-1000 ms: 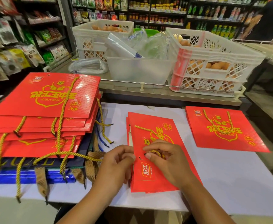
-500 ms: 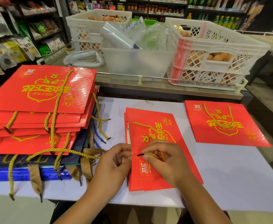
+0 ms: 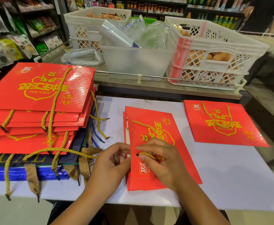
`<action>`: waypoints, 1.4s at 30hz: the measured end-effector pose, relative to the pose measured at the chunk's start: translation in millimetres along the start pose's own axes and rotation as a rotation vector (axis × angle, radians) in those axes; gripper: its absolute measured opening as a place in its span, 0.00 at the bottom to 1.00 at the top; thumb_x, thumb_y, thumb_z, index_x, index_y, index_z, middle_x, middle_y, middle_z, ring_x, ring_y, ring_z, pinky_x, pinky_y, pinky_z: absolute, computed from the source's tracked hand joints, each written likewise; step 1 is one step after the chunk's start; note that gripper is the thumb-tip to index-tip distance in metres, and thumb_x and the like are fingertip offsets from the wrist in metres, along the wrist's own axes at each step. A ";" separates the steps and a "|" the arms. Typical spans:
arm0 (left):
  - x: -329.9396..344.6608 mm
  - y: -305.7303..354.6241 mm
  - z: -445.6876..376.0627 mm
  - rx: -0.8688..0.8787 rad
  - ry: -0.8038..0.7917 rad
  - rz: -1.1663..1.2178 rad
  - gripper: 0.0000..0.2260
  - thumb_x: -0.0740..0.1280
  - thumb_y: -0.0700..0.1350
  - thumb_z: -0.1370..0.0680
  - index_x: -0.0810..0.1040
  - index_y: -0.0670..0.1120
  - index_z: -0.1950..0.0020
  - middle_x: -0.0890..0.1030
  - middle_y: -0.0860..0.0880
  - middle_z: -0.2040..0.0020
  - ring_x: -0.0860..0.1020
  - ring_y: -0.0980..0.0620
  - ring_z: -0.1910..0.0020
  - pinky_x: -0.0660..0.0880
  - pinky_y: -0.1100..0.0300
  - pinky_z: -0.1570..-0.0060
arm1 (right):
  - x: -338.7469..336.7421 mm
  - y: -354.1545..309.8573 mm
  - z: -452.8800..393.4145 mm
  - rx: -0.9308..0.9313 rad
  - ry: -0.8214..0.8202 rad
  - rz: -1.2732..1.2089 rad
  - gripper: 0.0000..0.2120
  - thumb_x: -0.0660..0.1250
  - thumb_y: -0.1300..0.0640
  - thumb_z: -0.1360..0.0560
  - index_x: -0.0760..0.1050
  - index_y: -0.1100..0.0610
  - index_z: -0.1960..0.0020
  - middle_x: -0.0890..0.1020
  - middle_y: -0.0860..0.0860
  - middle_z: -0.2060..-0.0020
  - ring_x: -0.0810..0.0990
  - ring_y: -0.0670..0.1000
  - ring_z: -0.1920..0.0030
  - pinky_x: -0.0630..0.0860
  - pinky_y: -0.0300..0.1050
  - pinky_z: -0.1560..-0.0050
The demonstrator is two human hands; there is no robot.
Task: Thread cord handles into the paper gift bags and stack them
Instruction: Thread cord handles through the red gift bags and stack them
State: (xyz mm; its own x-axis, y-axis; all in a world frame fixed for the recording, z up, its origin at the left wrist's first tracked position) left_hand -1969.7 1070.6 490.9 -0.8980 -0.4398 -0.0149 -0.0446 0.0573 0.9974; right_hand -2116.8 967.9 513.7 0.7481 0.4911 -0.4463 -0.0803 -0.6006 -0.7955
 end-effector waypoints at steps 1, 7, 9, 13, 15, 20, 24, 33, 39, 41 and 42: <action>-0.4 -0.6 -0.1 -0.006 0.003 -0.012 0.09 0.74 0.37 0.21 0.86 0.52 0.50 0.75 0.45 0.70 0.70 0.50 0.71 0.71 0.51 0.66 | -2.0 -0.6 0.0 0.003 0.023 0.002 0.10 0.77 0.61 0.25 0.87 0.50 0.46 0.82 0.43 0.56 0.81 0.49 0.55 0.76 0.38 0.53; -0.6 0.0 0.6 -0.032 -0.004 -0.015 0.10 0.73 0.38 0.21 0.86 0.53 0.52 0.75 0.44 0.70 0.71 0.52 0.71 0.73 0.54 0.67 | 1.3 -5.1 2.1 -0.091 0.001 0.019 0.05 0.76 0.63 0.25 0.88 0.55 0.50 0.83 0.46 0.55 0.84 0.47 0.53 0.77 0.40 0.53; -0.4 1.6 1.0 -0.017 -0.010 -0.013 0.11 0.73 0.36 0.22 0.86 0.53 0.52 0.78 0.41 0.67 0.71 0.54 0.70 0.73 0.57 0.66 | 2.2 -3.9 2.0 -0.082 0.000 0.019 0.06 0.76 0.63 0.25 0.88 0.55 0.51 0.83 0.46 0.55 0.83 0.47 0.54 0.77 0.40 0.54; 0.2 3.7 1.4 -0.007 -0.001 0.007 0.12 0.73 0.33 0.23 0.85 0.51 0.54 0.84 0.47 0.61 0.78 0.58 0.66 0.77 0.63 0.62 | 1.4 -3.8 1.8 -0.080 0.009 0.010 0.08 0.76 0.64 0.26 0.87 0.55 0.49 0.83 0.45 0.55 0.82 0.47 0.54 0.75 0.37 0.53; 0.6 2.5 1.1 -0.010 -0.009 -0.008 0.11 0.72 0.33 0.22 0.84 0.50 0.54 0.84 0.48 0.61 0.78 0.57 0.64 0.77 0.62 0.60 | -0.3 -3.2 1.7 -0.061 0.014 0.013 0.10 0.76 0.64 0.26 0.86 0.53 0.48 0.82 0.45 0.56 0.80 0.49 0.56 0.75 0.39 0.54; 2.5 -3.6 -2.0 -0.012 -0.066 -0.077 0.10 0.69 0.34 0.20 0.82 0.49 0.55 0.78 0.39 0.59 0.74 0.50 0.61 0.75 0.53 0.57 | 4.6 -2.5 0.7 -0.003 -0.062 0.039 0.10 0.75 0.65 0.27 0.86 0.52 0.50 0.81 0.42 0.56 0.80 0.49 0.54 0.74 0.37 0.54; 5.9 -0.1 -0.3 0.004 -0.104 -0.069 0.08 0.70 0.42 0.19 0.86 0.54 0.50 0.85 0.43 0.56 0.81 0.35 0.55 0.83 0.42 0.49 | 4.4 -2.3 0.0 0.030 -0.068 0.038 0.09 0.75 0.65 0.27 0.86 0.51 0.52 0.82 0.43 0.56 0.80 0.49 0.54 0.75 0.39 0.54; 3.1 -6.6 -1.0 -0.003 -0.094 -0.107 0.08 0.67 0.44 0.19 0.86 0.52 0.50 0.85 0.44 0.56 0.82 0.40 0.57 0.82 0.40 0.52 | 3.1 -3.8 0.3 0.025 -0.057 0.063 0.08 0.74 0.64 0.27 0.84 0.51 0.53 0.80 0.43 0.57 0.79 0.49 0.55 0.76 0.44 0.55; -0.7 -7.7 -2.9 -0.016 -0.046 -0.062 0.07 0.72 0.36 0.21 0.85 0.46 0.56 0.82 0.38 0.63 0.76 0.47 0.69 0.73 0.57 0.70 | -0.9 -5.2 -1.0 0.024 -0.023 0.080 0.06 0.73 0.62 0.23 0.83 0.52 0.53 0.81 0.44 0.56 0.80 0.49 0.54 0.75 0.45 0.53; -1.0 -5.5 -2.1 -0.008 -0.034 -0.052 0.04 0.72 0.39 0.21 0.85 0.44 0.55 0.81 0.37 0.66 0.74 0.48 0.72 0.71 0.57 0.71 | -1.9 -5.1 -1.3 0.026 -0.013 0.083 0.05 0.72 0.62 0.22 0.82 0.52 0.52 0.81 0.43 0.55 0.81 0.48 0.52 0.76 0.45 0.50; -1.3 -4.5 -1.4 0.003 -0.027 -0.044 0.05 0.71 0.39 0.20 0.85 0.44 0.55 0.80 0.37 0.67 0.74 0.48 0.74 0.71 0.56 0.72 | -2.1 -4.5 -1.3 0.034 -0.013 0.083 0.05 0.71 0.61 0.21 0.81 0.52 0.52 0.82 0.42 0.55 0.81 0.47 0.51 0.76 0.44 0.50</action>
State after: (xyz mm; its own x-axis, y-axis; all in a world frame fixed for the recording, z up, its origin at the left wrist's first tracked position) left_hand -1967.7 1069.7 486.6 -0.9066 -0.4176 -0.0605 -0.0853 0.0409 0.9955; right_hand -2117.2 968.7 518.7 0.7293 0.4487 -0.5166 -0.1642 -0.6182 -0.7687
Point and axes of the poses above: each hand's wrist, its own z-axis away from the middle knuckle, its own x-axis out of the palm, y = z × x, the point moved 6 cm from there along -z, towards the middle knuckle
